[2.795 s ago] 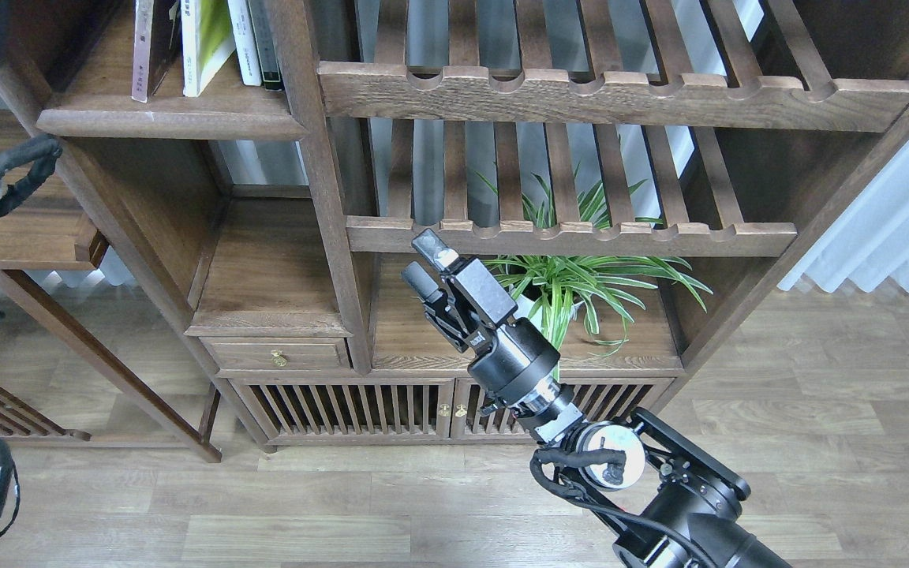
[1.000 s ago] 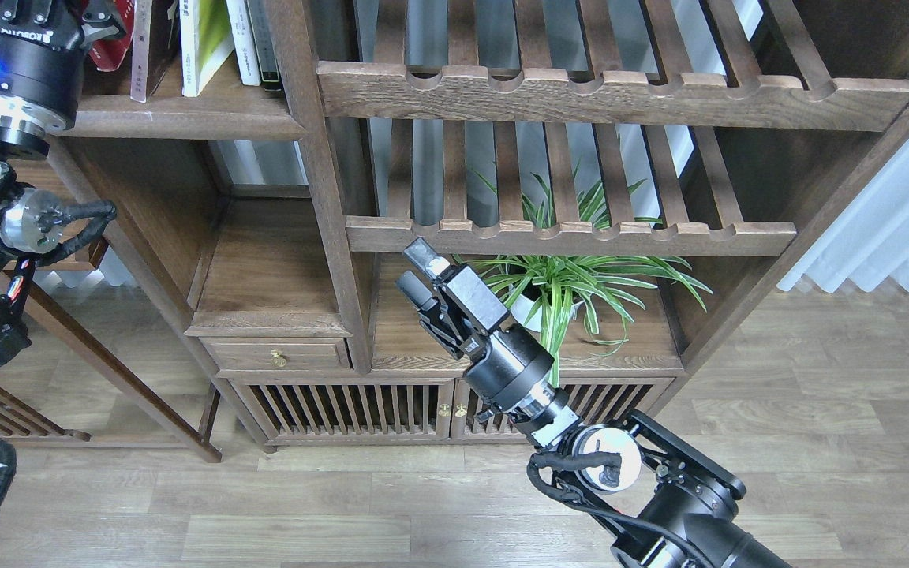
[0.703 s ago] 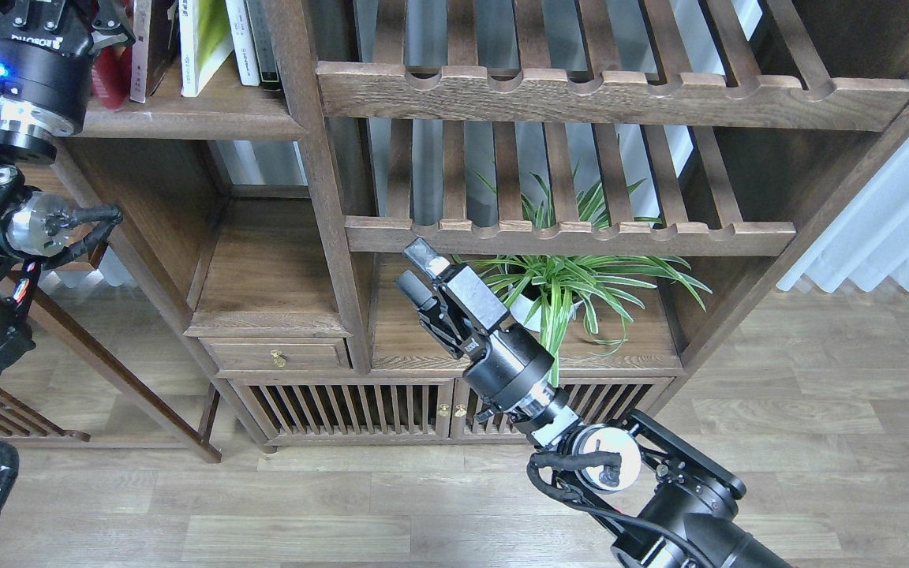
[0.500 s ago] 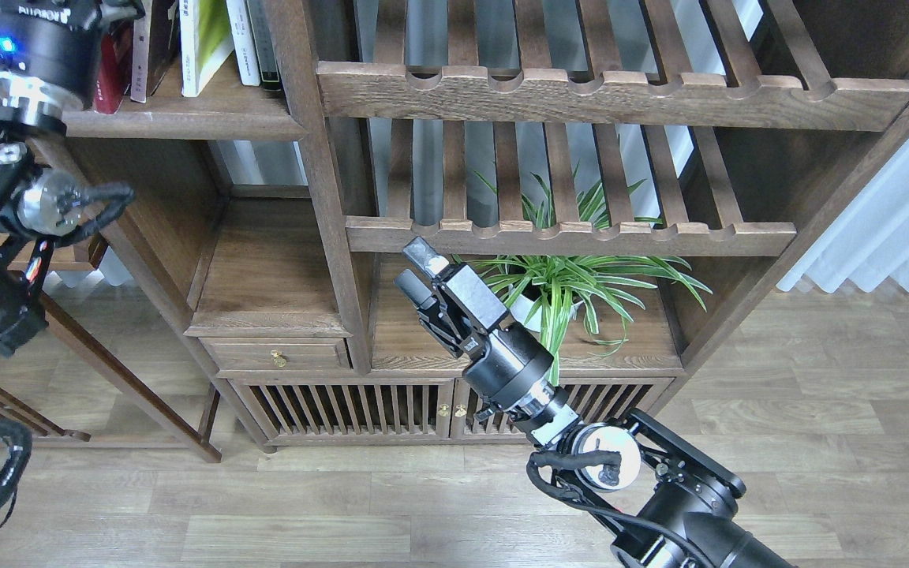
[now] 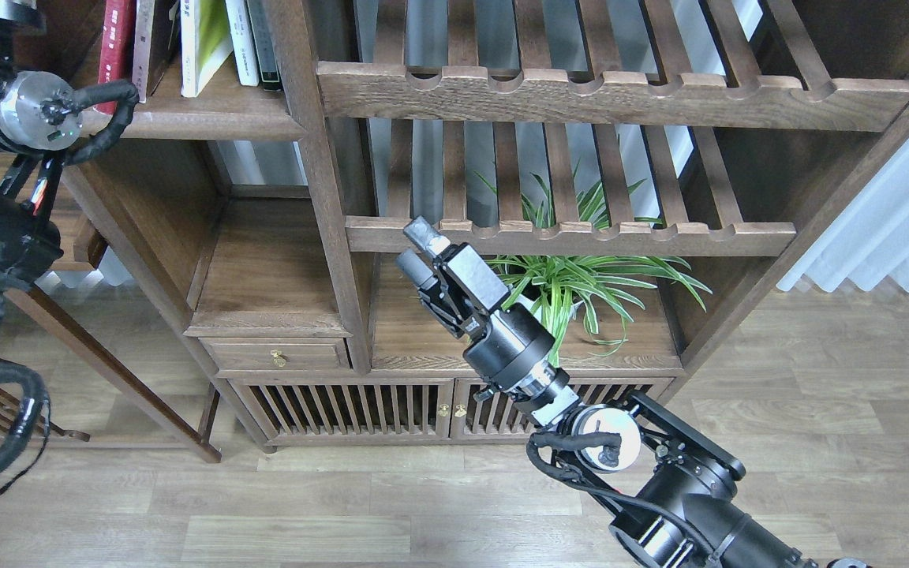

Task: Organize books on shelf
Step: 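Withdraw the left gripper from the upper shelf and lower it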

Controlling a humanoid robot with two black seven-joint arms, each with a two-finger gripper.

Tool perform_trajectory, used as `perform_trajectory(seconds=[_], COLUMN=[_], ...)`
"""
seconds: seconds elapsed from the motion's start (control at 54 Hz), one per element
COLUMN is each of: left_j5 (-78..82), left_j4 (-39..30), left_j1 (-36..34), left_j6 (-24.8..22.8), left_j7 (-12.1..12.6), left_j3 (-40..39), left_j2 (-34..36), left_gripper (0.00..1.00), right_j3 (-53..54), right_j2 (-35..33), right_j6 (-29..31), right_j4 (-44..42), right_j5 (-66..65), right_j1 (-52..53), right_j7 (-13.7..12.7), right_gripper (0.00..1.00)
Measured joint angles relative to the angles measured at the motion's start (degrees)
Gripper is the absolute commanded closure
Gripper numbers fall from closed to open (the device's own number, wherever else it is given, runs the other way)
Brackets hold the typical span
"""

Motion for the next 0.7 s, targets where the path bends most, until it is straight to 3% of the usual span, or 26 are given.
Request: perform_trajectory(seconds=[0.185, 0.296, 0.444, 0.611, 0.703], left_j5=[-3.0, -3.06, -3.15, -3.15, -3.25], left_j4=[-8.08, -14.6, -20.02, -21.18, -21.69], left_j1=[0.18, 3.12, 9.32, 15.54, 21.01], left_j6=[-0.06, -0.09, -3.31, -13.89, -17.15], left_j7=[-0.04, -0.04, -0.03, -0.01, -0.01], left_j3=[-0.25, -1.01, -0.66, -0.41, 0.72], left_j2=[-2.69, -6.89, -9.62, -11.55, -11.79], left_gripper=[0.14, 0.01, 0.01, 0.01, 0.01], right_j3=[0.15, 0.26, 0.27, 0.27, 0.34], right_j2=[0.0, 0.0, 0.0, 0.0, 0.0], right_j6=[0.0, 0.0, 0.0, 0.0, 0.0], right_j4=[-0.61, -1.5, -1.6, -1.46, -1.32], right_j5=[0.46, 0.99, 1.06, 1.31, 1.32], right_j1=[1.64, 1.68, 1.84, 2.45, 2.54], right_j7=[0.01, 0.09, 0.1, 0.1, 0.1], right_gripper=[0.01, 0.01, 0.01, 0.01, 0.01])
